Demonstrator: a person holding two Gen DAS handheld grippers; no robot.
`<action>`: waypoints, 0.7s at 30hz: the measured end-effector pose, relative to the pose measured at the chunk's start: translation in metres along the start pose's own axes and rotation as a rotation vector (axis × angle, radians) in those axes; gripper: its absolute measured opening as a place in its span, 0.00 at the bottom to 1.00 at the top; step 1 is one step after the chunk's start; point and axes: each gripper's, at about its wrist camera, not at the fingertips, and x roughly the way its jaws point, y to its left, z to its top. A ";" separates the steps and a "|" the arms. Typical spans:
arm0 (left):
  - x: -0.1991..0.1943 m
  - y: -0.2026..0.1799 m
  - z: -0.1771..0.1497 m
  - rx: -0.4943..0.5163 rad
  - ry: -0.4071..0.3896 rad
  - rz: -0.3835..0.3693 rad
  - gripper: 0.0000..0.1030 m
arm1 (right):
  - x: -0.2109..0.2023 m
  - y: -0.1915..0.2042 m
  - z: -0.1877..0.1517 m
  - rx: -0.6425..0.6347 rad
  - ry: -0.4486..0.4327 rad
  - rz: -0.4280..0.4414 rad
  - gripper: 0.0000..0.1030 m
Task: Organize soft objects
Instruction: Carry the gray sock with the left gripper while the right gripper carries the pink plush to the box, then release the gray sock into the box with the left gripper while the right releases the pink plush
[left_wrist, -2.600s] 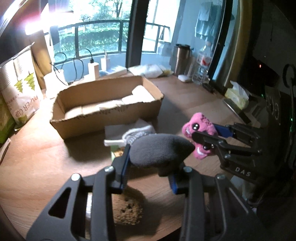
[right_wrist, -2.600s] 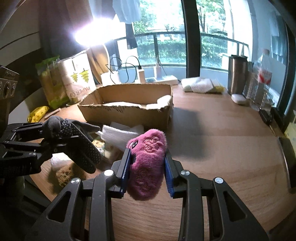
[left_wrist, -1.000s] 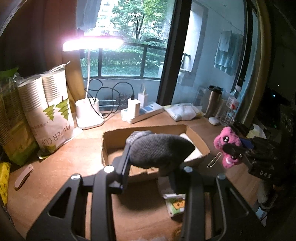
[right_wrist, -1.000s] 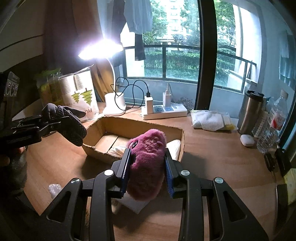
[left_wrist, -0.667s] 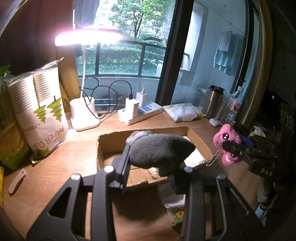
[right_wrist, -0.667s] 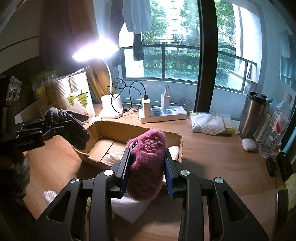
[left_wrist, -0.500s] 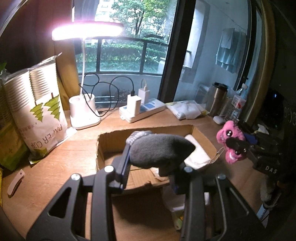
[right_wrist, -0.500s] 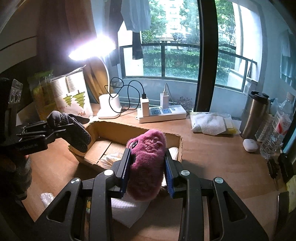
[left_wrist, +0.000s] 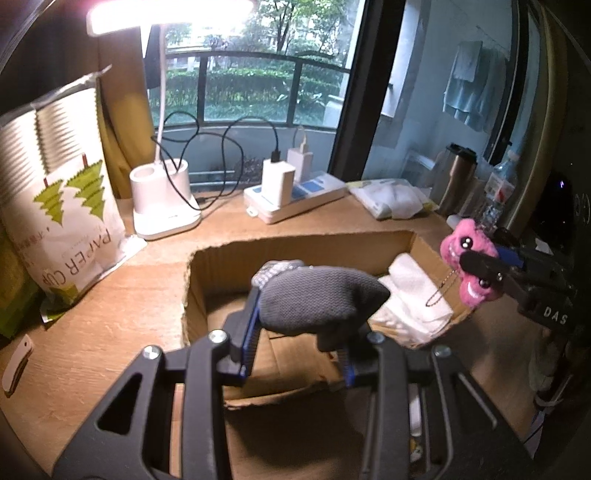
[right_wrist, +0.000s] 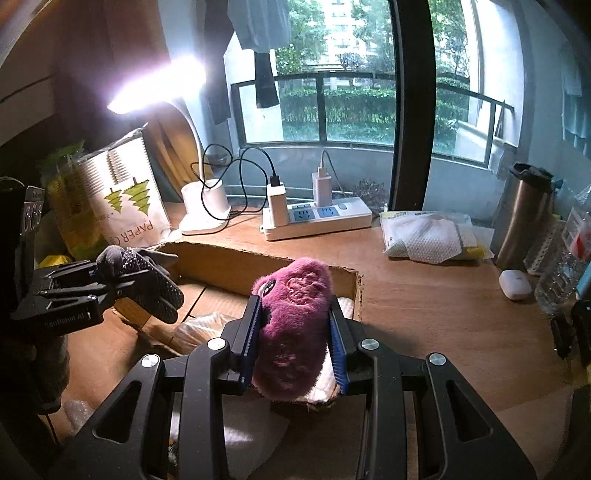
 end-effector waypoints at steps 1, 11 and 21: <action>0.003 0.001 0.000 -0.002 0.006 0.001 0.36 | 0.003 -0.001 0.000 0.002 0.003 0.003 0.34; 0.023 0.005 -0.004 -0.016 0.063 -0.005 0.41 | 0.033 -0.001 0.005 0.008 0.045 0.020 0.35; 0.016 0.004 -0.004 -0.033 0.046 -0.032 0.69 | 0.036 -0.001 0.004 0.016 0.073 -0.003 0.40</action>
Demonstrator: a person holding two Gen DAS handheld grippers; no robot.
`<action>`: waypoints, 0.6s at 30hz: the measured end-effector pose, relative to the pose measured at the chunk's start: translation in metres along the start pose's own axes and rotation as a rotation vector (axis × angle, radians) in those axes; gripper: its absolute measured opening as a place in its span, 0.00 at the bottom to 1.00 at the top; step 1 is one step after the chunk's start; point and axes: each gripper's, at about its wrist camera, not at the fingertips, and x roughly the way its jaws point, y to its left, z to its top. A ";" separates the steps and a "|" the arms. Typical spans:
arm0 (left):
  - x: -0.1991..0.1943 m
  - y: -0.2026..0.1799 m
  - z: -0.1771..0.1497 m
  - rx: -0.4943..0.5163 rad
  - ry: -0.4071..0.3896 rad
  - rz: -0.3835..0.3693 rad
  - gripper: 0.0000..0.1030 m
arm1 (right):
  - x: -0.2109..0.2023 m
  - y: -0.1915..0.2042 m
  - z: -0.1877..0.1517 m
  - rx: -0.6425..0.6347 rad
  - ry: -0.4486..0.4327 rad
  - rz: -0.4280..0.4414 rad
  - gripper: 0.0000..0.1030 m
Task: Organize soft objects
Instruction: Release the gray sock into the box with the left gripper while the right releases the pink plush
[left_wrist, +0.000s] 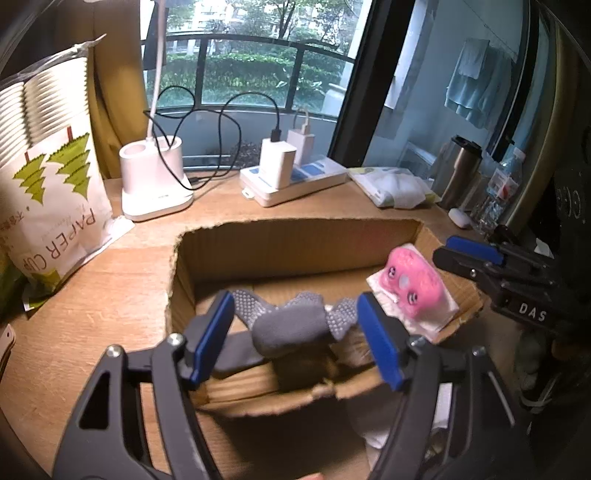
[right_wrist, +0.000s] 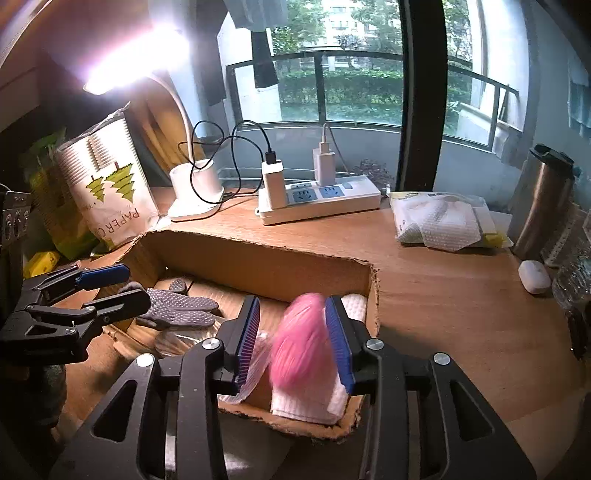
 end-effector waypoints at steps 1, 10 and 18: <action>-0.001 0.000 0.000 -0.001 -0.002 -0.001 0.69 | -0.002 0.000 0.000 0.002 -0.002 -0.003 0.40; -0.021 -0.004 -0.001 0.002 -0.035 -0.002 0.70 | -0.022 0.003 -0.007 0.008 -0.019 -0.022 0.40; -0.041 -0.009 -0.007 0.010 -0.058 -0.008 0.71 | -0.043 0.013 -0.012 -0.002 -0.046 -0.026 0.40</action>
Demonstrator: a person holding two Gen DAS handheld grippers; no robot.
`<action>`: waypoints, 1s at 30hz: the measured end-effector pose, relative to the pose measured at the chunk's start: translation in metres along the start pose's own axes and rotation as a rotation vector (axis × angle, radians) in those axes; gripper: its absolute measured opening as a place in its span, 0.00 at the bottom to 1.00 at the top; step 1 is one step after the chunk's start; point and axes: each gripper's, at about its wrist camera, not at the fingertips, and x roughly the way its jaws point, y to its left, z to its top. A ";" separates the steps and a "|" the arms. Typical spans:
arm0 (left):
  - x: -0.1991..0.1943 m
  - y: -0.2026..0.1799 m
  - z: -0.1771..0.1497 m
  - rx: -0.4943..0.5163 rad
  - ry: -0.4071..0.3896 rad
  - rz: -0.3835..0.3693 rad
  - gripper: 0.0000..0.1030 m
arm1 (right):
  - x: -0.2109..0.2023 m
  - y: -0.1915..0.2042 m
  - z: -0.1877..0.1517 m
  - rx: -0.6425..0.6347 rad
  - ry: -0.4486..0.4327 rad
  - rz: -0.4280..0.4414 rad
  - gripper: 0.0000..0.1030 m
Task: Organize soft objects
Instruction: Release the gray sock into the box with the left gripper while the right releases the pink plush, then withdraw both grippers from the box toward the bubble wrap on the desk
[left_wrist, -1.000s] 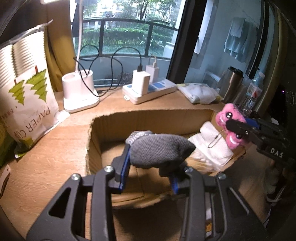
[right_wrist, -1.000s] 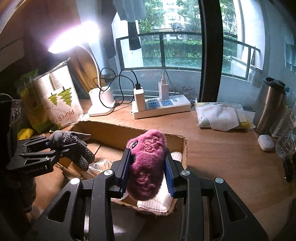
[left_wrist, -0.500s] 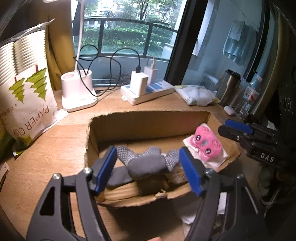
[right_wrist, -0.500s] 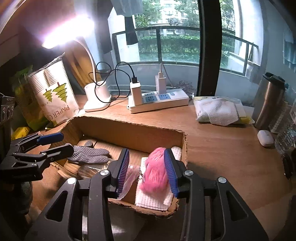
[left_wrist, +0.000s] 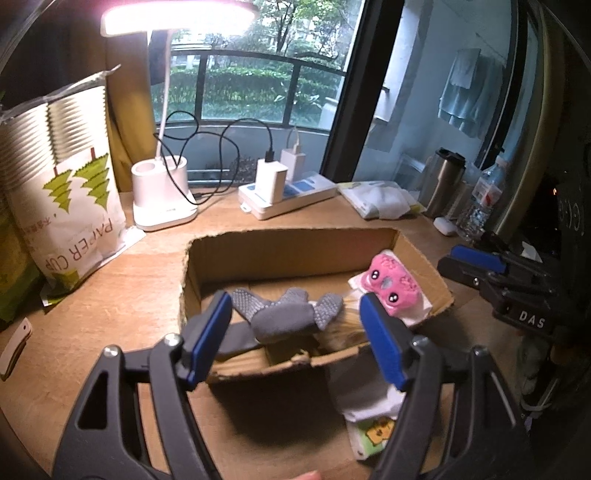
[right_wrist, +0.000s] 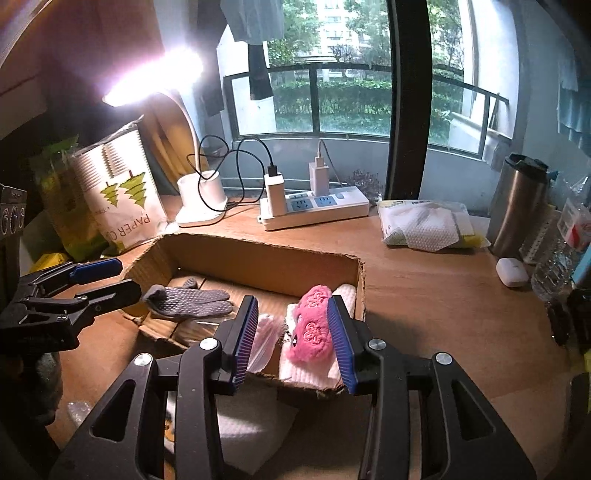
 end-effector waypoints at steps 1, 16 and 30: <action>-0.003 -0.001 -0.001 0.000 -0.002 0.000 0.71 | -0.002 0.002 0.000 -0.002 -0.002 0.000 0.40; -0.035 -0.005 -0.019 0.010 -0.024 -0.010 0.72 | -0.030 0.028 -0.012 -0.023 -0.022 0.012 0.40; -0.062 -0.007 -0.045 0.011 -0.029 -0.016 0.72 | -0.054 0.056 -0.034 -0.045 -0.030 0.031 0.40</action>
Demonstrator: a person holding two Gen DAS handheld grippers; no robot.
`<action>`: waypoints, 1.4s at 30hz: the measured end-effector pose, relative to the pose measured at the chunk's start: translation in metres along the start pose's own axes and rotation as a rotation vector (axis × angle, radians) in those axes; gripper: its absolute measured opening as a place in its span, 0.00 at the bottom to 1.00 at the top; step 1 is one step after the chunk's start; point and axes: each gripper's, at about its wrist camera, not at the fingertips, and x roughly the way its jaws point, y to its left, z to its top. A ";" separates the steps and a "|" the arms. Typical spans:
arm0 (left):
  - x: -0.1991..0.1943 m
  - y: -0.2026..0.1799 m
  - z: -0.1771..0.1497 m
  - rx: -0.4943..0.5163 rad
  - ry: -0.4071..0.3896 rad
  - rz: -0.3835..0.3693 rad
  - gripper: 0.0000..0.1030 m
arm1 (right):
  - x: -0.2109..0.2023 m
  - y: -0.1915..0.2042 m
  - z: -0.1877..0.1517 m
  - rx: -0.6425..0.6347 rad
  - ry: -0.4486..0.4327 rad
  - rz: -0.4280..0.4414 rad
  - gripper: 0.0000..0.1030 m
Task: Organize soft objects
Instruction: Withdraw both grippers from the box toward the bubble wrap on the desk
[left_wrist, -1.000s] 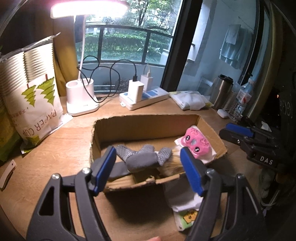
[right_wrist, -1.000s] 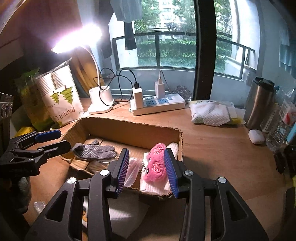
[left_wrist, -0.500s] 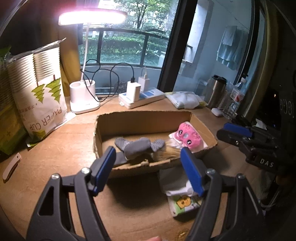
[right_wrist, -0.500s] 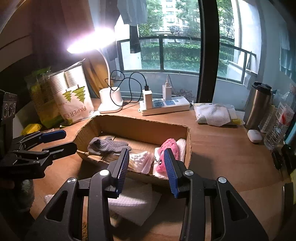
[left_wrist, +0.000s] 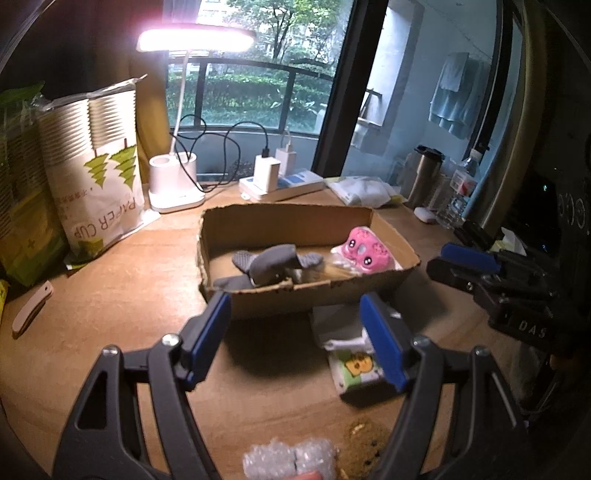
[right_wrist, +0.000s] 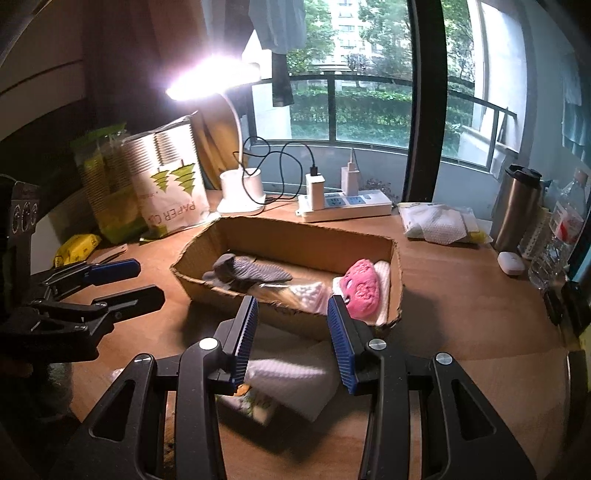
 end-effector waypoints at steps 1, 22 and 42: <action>-0.003 0.000 -0.002 0.001 -0.001 -0.001 0.72 | -0.001 0.002 -0.001 -0.001 0.000 0.002 0.40; -0.043 -0.013 -0.051 0.002 0.007 -0.011 0.72 | -0.031 0.046 -0.044 -0.035 0.021 0.041 0.41; -0.024 0.008 -0.094 -0.047 0.130 0.003 0.72 | -0.003 0.065 -0.086 -0.025 0.150 0.098 0.41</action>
